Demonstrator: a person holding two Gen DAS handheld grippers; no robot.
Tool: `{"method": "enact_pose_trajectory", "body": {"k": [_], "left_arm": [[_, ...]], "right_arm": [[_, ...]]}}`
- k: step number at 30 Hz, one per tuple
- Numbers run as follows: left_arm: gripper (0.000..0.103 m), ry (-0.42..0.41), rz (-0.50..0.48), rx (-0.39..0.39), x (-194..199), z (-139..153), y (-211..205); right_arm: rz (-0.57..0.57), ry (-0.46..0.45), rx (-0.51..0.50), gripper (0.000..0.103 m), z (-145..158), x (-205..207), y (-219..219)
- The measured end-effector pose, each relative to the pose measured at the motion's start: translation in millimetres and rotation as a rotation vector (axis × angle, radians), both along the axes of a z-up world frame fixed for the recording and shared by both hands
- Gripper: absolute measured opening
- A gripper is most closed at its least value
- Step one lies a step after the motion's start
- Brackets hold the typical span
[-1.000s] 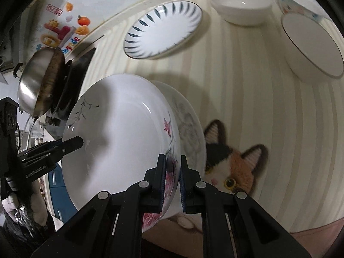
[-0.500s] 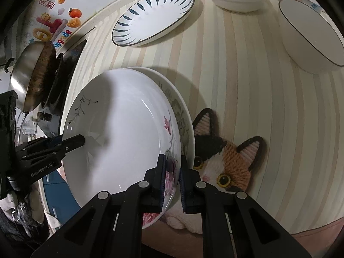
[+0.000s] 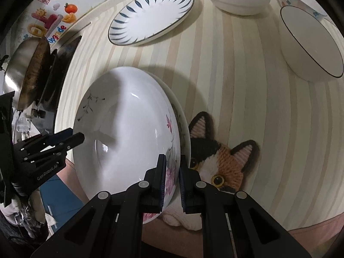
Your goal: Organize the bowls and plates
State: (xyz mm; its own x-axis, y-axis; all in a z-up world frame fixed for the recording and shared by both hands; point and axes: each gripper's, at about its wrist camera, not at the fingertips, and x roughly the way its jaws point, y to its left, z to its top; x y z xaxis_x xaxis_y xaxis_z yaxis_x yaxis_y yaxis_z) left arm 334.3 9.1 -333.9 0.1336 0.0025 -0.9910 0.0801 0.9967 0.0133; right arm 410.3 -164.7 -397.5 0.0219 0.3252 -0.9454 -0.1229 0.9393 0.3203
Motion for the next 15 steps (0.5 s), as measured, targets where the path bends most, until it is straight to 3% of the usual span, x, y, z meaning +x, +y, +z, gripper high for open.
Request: {"method": "enact_pose_trajectory", "body": {"k": [8,15], "left_arm": [[0.028,0.01,0.028,-0.028,4,6,10],[0.029,-0.07,0.077,-0.109,28,58,20]], "right_arm": [[-0.038,0.033,-0.015,0.015,5,-2,-11],[-0.092,-0.018,0.078,0.016,38,12,-27]]}}
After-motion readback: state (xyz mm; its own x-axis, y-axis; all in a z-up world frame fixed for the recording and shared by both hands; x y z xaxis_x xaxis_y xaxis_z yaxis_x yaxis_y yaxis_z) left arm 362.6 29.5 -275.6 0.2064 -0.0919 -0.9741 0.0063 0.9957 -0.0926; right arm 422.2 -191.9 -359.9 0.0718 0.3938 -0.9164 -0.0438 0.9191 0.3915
